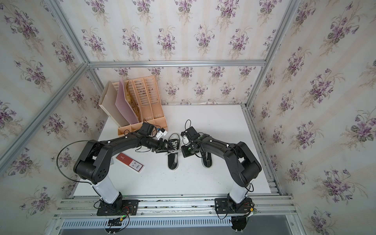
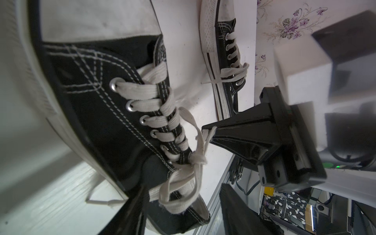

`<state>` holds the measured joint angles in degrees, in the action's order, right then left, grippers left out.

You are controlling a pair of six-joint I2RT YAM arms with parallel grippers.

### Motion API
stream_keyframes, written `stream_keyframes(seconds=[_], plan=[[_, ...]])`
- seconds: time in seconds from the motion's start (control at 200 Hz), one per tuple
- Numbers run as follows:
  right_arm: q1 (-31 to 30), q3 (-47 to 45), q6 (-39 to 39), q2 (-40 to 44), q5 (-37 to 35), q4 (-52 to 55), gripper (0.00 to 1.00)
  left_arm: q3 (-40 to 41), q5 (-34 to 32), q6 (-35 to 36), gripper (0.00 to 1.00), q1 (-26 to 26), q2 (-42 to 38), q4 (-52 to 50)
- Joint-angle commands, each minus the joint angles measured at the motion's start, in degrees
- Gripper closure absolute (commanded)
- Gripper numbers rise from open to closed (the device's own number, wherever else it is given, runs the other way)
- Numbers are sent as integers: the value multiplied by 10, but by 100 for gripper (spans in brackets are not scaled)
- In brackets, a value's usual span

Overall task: Tie the shoes
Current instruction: Tie the shoelace on the shoe.

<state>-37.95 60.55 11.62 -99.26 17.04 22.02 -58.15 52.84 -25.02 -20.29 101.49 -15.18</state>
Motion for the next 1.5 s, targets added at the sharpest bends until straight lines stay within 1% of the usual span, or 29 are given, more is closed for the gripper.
stream_keyframes(seconds=[0.0,0.085,0.18,0.195,0.315,0.4,0.504,0.624,0.764,1.024,1.493], plan=[[0,6,4,-4,-1,-4,100,-6,9,5,41,-2,9,5],[0,11,4,-7,0,-2,100,-7,10,7,44,-4,15,2],[0,16,4,-10,-2,-1,100,-9,14,11,44,-6,20,-6],[0,16,4,-11,-2,-1,100,-10,15,12,48,-6,20,-8],[1,20,5,-13,-3,0,100,-10,20,18,53,-7,24,-17],[0,21,5,-13,-6,1,100,-10,22,20,61,-7,26,-19],[0,20,8,-12,-12,2,100,-12,22,19,73,-7,24,-20],[1,19,11,-9,-24,6,100,-15,9,23,83,-7,17,-30],[1,18,16,-11,-45,23,100,-17,-3,33,100,-4,17,-46],[2,16,26,-11,-96,60,100,-10,-17,41,100,8,18,-56],[8,18,37,-21,-118,78,100,5,-23,41,100,18,18,-51]])
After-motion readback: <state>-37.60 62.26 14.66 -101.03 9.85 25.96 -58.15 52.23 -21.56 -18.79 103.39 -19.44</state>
